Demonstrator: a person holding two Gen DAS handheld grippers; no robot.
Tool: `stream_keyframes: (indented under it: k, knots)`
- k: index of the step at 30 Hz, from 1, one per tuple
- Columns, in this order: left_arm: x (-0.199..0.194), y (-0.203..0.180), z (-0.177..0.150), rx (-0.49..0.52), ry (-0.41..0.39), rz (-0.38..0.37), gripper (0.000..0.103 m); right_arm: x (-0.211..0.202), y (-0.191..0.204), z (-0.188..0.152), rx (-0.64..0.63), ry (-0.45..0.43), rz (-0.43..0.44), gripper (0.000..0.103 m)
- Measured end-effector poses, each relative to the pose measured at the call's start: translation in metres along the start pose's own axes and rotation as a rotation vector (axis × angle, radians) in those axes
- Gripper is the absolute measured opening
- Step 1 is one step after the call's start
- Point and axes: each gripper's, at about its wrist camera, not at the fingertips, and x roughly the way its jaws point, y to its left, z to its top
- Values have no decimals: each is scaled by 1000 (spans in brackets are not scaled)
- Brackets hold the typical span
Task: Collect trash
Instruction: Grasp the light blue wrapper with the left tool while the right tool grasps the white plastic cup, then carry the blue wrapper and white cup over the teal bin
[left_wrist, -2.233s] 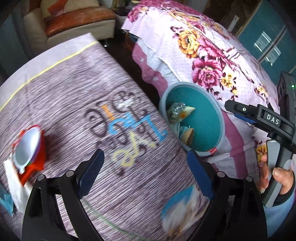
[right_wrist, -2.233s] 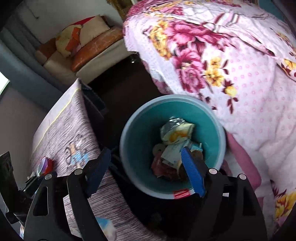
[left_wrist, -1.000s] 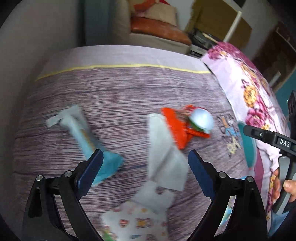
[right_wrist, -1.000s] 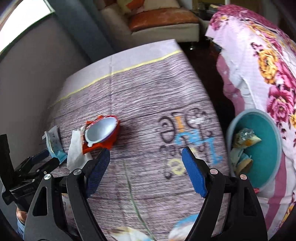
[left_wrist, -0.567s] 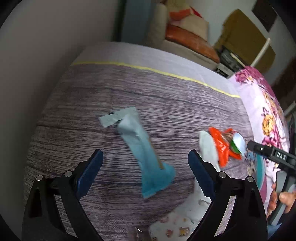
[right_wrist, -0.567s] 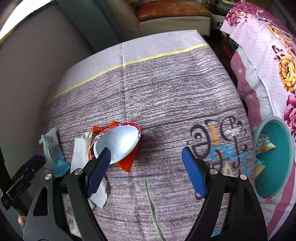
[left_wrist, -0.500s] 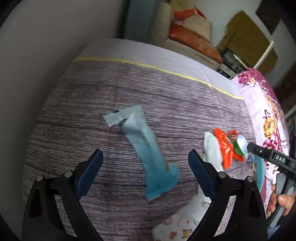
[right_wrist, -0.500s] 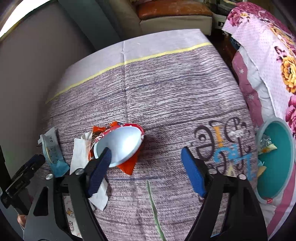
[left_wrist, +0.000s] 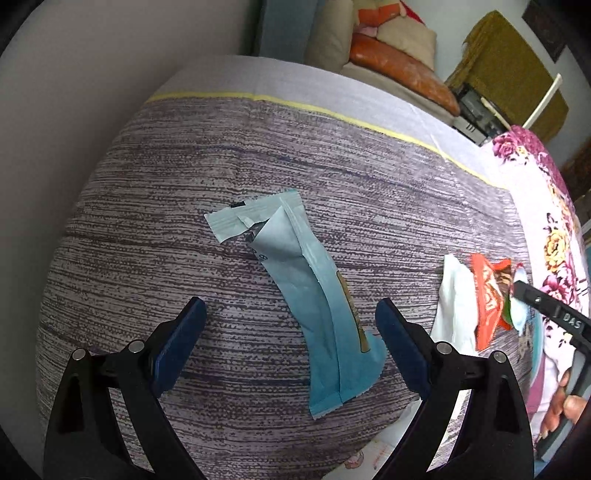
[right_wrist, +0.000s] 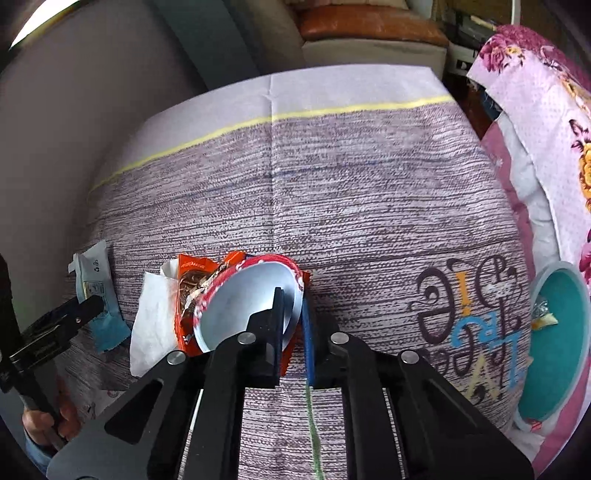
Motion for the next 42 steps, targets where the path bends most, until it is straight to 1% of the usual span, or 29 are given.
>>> stream_keyframes:
  k: [1,3,5,7,9,10,12,13,18,22,24,25,29,30,31,33,37,42]
  knots:
    - [1,-1,0,2,-1,3,93,-1,-1,0,1,-3,-1,7]
    - [1,-3,-1,13,-8,13,87,-6,-4,-2,8,-15,-4,7]
    - [3,-5,-2,24,-5,22,74,-9,-6,-4,13,-21,-4,7]
    - [5,-6,-4,25,1,32,65,-14,-11,-6,25,-31,0,7]
    - [4,-5,-4,32,-12,50,47,-17,-14,-8,34,-38,5,7]
    - [3,-5,-3,35,-16,56,32,-19,-16,-10,38,-41,7,7]
    - [-1,-4,-3,29,-20,49,19,-22,-19,-12,42,-44,8,7]
    - [-3,-3,-3,28,-25,51,17,-22,-19,-13,43,-46,8,7]
    - [-18,-5,-4,37,-59,59,17,-26,-25,-22,51,-50,19,7]
    - [-26,-11,-4,37,-73,44,17,-23,-32,-22,76,-37,51,7]
    - [-27,-15,-5,45,-72,35,17,-21,-33,-20,84,-25,70,7]
    - [-27,-17,-5,50,-70,31,17,-21,-31,-20,87,-21,77,10]
    - [-24,-21,-5,51,-54,12,17,-11,-28,-19,84,0,89,11]
    - [-21,-23,-3,51,-51,8,17,-8,-28,-19,86,9,92,14]
    - [-20,-23,-2,49,-49,4,17,-5,-29,-20,88,18,92,26]
    - [-21,-21,-3,47,-48,0,17,-3,-29,-22,81,20,80,39]
    - [-22,-25,-1,49,-50,-27,17,-2,-30,-29,75,31,67,39]
    - [-33,-41,3,77,-74,-75,17,-2,-36,-40,81,49,59,39]
